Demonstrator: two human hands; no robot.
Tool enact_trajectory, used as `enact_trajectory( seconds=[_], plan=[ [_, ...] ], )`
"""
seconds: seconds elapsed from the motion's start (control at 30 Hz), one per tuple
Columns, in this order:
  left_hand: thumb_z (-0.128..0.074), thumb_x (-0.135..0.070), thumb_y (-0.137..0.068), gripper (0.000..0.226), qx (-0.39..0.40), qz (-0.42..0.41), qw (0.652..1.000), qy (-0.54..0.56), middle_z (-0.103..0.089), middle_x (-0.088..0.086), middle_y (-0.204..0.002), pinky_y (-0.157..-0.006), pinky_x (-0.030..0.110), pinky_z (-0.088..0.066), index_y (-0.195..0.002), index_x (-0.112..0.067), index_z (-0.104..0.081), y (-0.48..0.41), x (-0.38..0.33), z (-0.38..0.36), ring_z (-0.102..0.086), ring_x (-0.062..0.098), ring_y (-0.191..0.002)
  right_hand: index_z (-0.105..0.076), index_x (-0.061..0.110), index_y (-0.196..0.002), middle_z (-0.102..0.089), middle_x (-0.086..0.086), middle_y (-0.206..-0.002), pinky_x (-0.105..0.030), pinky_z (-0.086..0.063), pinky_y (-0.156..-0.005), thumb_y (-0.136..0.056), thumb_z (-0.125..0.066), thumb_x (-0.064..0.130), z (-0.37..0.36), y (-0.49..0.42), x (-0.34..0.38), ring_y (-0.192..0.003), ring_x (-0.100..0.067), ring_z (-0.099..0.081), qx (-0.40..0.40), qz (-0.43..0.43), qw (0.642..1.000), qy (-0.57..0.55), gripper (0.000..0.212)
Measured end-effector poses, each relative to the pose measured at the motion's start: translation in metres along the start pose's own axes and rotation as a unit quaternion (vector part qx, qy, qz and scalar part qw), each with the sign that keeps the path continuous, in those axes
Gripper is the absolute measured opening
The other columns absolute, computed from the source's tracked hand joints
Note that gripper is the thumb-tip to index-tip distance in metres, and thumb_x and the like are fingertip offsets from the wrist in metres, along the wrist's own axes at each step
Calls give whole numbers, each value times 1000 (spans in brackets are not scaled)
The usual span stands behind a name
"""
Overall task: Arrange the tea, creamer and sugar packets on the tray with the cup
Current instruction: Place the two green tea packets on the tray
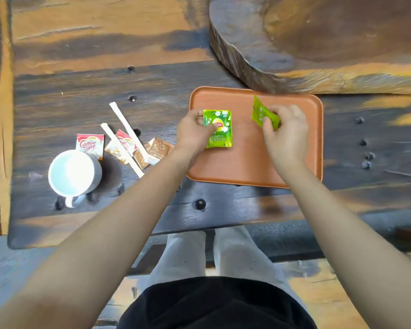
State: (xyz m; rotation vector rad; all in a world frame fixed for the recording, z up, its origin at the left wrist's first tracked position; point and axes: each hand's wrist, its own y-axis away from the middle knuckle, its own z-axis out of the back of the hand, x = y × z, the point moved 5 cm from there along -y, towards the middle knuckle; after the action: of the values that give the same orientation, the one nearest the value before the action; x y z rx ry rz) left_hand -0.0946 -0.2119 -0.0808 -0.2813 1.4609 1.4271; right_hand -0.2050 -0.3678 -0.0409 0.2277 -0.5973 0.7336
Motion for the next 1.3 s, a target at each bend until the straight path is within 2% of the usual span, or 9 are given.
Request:
enact_trajectory(
  seconds=[0.13,0.27,0.37,0.53,0.67,0.77,0.9,1.1,1.3],
  plan=[
    [-71,-9,-75,31,-26,-28,997,-61,-63,4,-87,-86,44,-54,-100,-17,-56,-12,-3,-17,-66,28,-88,-67,11,-104,-61,-17,-90,-41,-42,-79,-82,-51,12,-7,1,3,-89,-37,-56,-29,83,994,63,27],
    [-70,-12,-76,37,-45,-82,986,-140,-62,-1,-87,-86,34,-53,-110,-10,-56,-23,-10,-23,-64,22,-86,-65,15,-109,-62,-13,-90,-39,-44,-73,-80,-55,12,-32,0,10,-85,-33,-56,-1,141,986,93,31],
    [-69,-11,-76,44,-62,-135,974,-170,-62,4,-105,-87,28,-49,-116,-8,-50,-27,-10,-25,-61,19,-89,-64,13,-110,-62,-13,-99,-40,-42,-76,-74,-64,16,-54,1,9,-92,-33,-55,50,147,981,117,37],
    [-60,-8,-77,44,-107,-256,922,-270,-53,17,-121,-100,24,-27,-120,-5,-52,-5,-3,-23,-47,31,-115,-57,17,-122,-58,-10,-114,-39,-39,-80,-79,-54,43,-65,13,1,-99,-30,-48,98,143,980,102,50],
    [-45,-7,-85,40,-87,-327,875,-347,-53,13,-134,-109,37,-30,-123,-7,-56,3,5,-26,-45,33,-123,-55,20,-124,-54,-5,-129,-39,-36,-86,-85,-50,32,-58,6,-7,-110,-21,-35,97,152,980,80,42],
    [-38,-16,-85,42,-36,-331,859,-390,-52,11,-138,-107,45,-37,-121,-9,-58,-8,12,-30,-44,33,-126,-56,21,-124,-52,-4,-134,-40,-36,-91,-82,-58,24,-66,0,-12,-115,-21,-34,122,174,973,91,42],
    [-50,-22,-83,38,-44,-337,836,-431,-56,11,-131,-103,45,-41,-118,-10,-60,-16,14,-31,-47,33,-121,-56,22,-125,-53,-6,-132,-40,-37,-90,-83,-55,31,-73,-3,-14,-114,-21,-34,115,165,975,92,43],
    [-53,-26,-84,38,-68,-330,839,-428,-53,7,-133,-103,43,-38,-121,-15,-57,-24,9,-35,-36,23,-123,-56,21,-124,-52,-6,-132,-40,-37,-89,-84,-53,34,-75,-14,-12,-115,-26,-40,105,160,977,93,43],
    [-55,-25,-84,38,-71,-326,841,-426,-52,7,-135,-103,43,-37,-121,-16,-58,-30,4,-38,-39,27,-125,-54,21,-125,-49,-6,-133,-41,-36,-92,-84,-57,30,-73,-24,-12,-116,-24,-36,109,161,977,89,43]
  ],
)
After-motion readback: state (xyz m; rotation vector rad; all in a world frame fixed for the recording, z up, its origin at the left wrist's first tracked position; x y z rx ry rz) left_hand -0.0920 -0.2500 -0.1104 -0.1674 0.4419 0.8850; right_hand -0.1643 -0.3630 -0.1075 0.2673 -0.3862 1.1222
